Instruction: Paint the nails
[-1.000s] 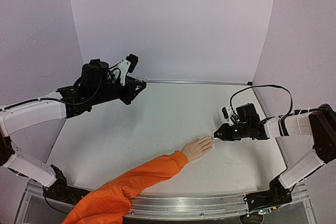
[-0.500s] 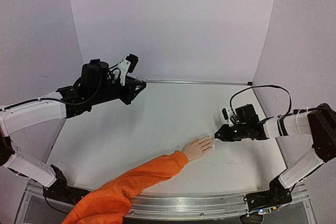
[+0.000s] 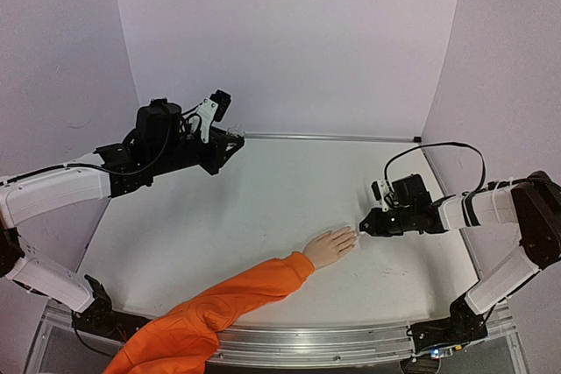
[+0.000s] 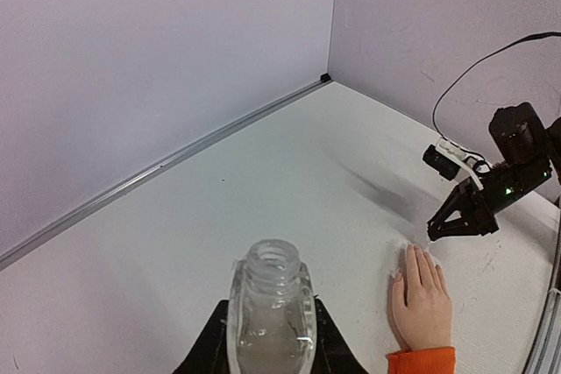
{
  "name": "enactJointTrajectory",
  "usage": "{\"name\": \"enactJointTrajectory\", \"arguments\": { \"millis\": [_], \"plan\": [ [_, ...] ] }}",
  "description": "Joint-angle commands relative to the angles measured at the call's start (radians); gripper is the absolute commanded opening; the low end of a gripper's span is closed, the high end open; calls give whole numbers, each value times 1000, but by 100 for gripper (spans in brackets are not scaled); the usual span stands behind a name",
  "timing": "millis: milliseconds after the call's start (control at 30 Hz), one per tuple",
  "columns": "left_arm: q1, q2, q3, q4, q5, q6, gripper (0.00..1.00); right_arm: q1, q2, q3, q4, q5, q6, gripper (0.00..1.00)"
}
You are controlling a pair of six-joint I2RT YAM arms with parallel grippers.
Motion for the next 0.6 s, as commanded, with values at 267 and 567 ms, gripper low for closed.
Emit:
{"name": "enactJointTrajectory", "arguments": {
  "millis": [267,567],
  "plan": [
    [5,-37,13,57,-2,13,0,6,-23,38,10,77,29,0],
    [5,-38,9,58,20,7,0,7,-132,73,-68,82,-2,0]
  ]
}}
